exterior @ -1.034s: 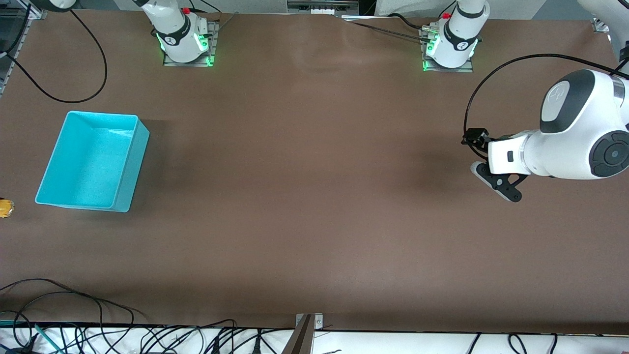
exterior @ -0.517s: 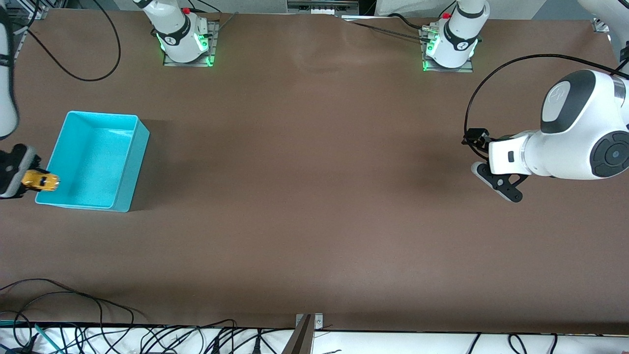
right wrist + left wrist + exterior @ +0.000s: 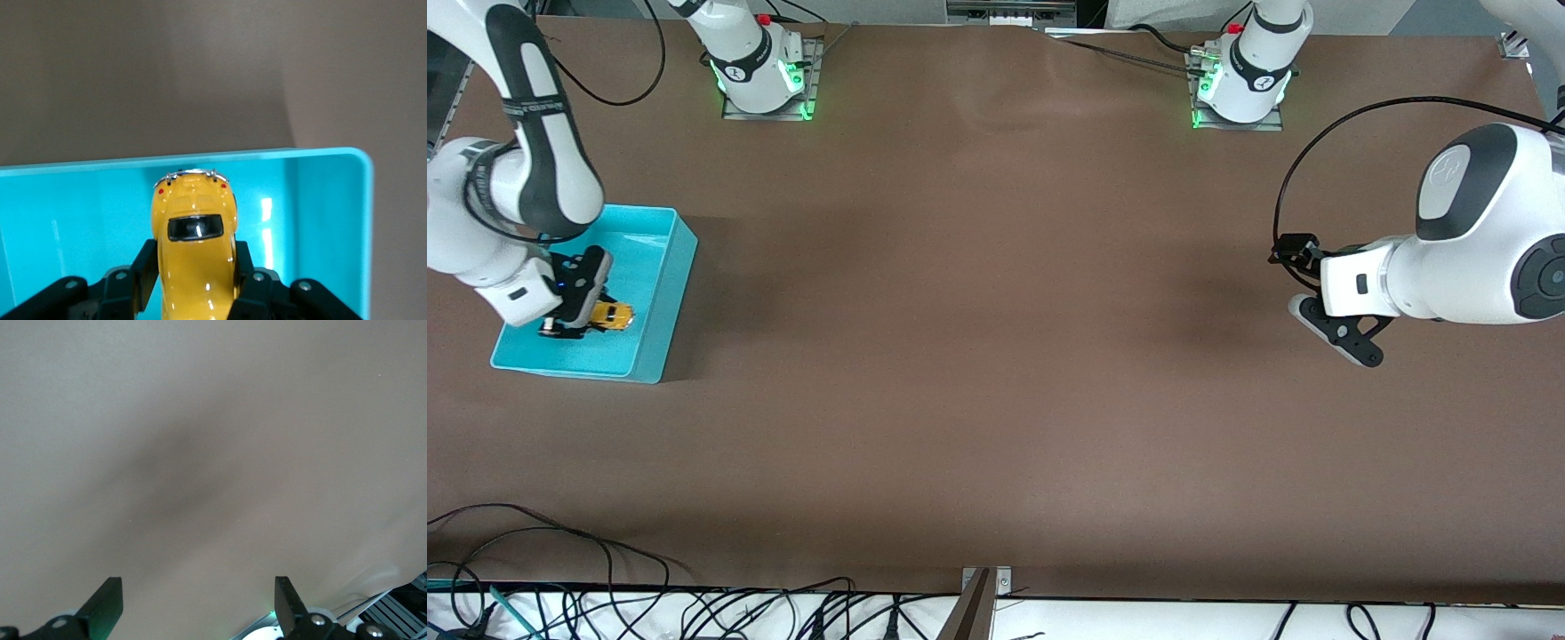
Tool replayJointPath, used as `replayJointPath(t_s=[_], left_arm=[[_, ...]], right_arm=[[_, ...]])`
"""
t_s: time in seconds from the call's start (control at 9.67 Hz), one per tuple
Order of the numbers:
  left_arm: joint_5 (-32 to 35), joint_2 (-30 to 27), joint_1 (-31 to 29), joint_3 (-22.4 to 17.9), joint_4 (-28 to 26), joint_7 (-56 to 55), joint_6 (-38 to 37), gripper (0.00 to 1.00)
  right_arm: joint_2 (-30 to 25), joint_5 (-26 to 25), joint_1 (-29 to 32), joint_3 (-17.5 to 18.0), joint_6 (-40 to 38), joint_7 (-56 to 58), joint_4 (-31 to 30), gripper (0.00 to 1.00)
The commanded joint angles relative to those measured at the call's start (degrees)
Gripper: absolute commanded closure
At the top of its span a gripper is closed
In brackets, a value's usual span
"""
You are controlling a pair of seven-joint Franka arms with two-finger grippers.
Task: Wind up and store yellow beetle car
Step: 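Lift the car into the bin and open the right gripper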
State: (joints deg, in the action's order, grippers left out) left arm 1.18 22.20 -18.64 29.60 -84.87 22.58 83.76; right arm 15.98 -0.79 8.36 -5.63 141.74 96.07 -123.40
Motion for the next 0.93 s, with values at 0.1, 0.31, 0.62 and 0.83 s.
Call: replayJointPath(t_s=[0.1, 0.31, 0.62, 0.83], left_arm=[[-1.18, -5.66, 9.28, -12.57, -2.05, -1.14, 3.83, 0.0], [-1.18, -11.09, 12.29, -17.19, -8.96, -1.31, 14.11, 0.0], [-1.88, -18.56, 19.16, -25.03, -13.55, -3.86, 15.21, 0.0], [-2.06, -26.21, 21.35, -25.12, -17.68, -12.33, 14.95, 0.0]], right_arm=[[-1.39, -4.47, 0.34, -1.66, 6.32, 0.42, -5.6, 1.0], [0.19, -4.48, 0.52, -3.5, 7.57, 3.67, -5.88, 1.0], [2.91, -4.48, 0.87, -4.82, 9.24, 4.12, -5.97, 1.0], [4.06, -4.39, 0.96, -5.53, 9.87, 4.12, -6.15, 1.0]])
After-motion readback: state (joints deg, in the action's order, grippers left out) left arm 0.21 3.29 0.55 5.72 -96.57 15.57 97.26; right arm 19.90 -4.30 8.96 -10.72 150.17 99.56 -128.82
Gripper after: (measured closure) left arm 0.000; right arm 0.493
